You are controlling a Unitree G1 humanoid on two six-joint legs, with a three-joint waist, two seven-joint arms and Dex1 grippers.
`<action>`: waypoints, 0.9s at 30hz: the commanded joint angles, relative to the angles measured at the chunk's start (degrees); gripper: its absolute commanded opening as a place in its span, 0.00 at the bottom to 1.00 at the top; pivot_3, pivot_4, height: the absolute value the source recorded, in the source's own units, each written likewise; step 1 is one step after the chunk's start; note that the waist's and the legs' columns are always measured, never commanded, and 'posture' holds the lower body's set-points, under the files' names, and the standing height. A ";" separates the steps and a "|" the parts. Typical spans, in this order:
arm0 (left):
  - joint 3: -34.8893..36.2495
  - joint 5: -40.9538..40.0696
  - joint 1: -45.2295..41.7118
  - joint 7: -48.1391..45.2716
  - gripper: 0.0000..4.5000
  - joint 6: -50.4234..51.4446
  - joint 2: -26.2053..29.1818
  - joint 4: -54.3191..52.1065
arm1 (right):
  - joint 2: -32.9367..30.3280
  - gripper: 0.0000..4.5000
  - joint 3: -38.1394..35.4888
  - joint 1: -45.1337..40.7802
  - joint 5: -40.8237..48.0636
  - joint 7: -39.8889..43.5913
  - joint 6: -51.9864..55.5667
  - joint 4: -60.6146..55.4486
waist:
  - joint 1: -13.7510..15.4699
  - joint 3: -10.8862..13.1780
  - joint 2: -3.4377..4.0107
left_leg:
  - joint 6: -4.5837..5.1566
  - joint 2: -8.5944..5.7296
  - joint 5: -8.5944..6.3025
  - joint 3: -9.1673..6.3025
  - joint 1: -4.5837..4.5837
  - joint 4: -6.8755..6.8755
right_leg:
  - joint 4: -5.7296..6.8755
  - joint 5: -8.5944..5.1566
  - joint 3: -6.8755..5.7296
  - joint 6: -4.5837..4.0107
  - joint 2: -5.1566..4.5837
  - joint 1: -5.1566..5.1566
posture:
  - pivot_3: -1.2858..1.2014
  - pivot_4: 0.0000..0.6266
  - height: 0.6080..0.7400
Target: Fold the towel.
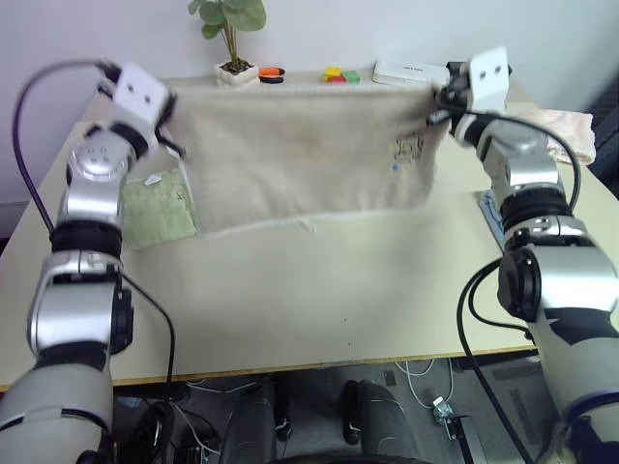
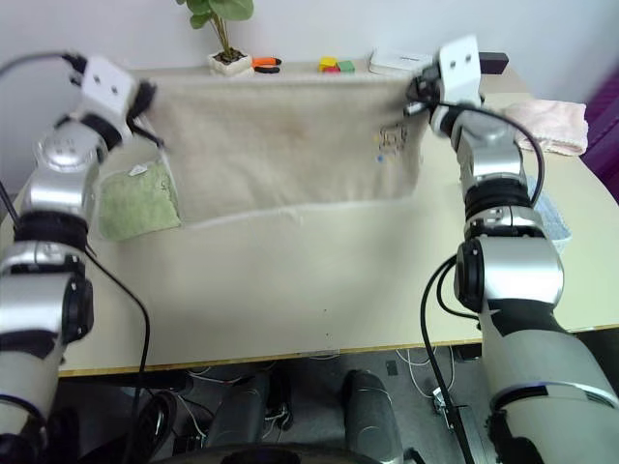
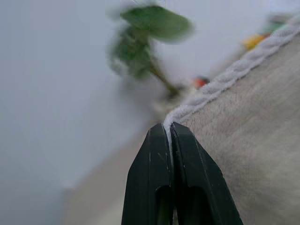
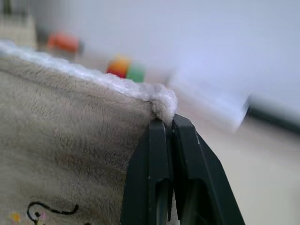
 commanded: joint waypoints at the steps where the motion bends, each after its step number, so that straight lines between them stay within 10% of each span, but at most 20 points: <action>1: 1.29 1.03 -8.00 2.46 0.00 -6.72 3.97 5.36 | -2.03 0.01 -2.66 -3.42 1.66 0.05 -5.31 -1.68 | -0.29 0.00 0.00 | 0.00 0.00 0.00 0.03 0.01 -0.03 | -0.01 -0.02 0.00 0.03 0.00 0.00 | 0.52 0.24 1.00; 15: 3.21 -12.98 18.35 -38.33 0.00 -19.31 5.37 -6.17 | -6.68 0.01 -2.04 34.49 10.76 22.77 9.65 -40.95 | -1.07 0.03 0.01 | 0.03 0.03 -0.03 0.06 0.36 0.19 | 0.19 -0.06 0.07 0.07 -0.07 0.29 | 0.52 0.24 1.00; 25: 2.47 -18.59 32.53 -51.03 0.00 -14.48 8.55 -20.71 | -16.28 0.01 4.07 49.59 5.47 33.62 3.98 -51.73 | -0.72 -0.01 -0.04 | 0.07 0.03 -0.05 0.00 0.22 0.29 | 0.22 -0.06 0.10 0.06 -0.09 0.17 | 0.52 0.24 1.00; 27: 2.56 -19.01 34.09 -50.86 0.00 -13.32 8.32 -23.35 | -17.58 0.14 5.98 51.17 2.94 34.61 1.33 -50.72 | -0.65 -0.01 -0.04 | 0.07 0.03 -0.06 -0.02 0.24 0.30 | 0.21 -0.06 0.10 0.06 -0.09 0.22 | 0.52 0.24 1.00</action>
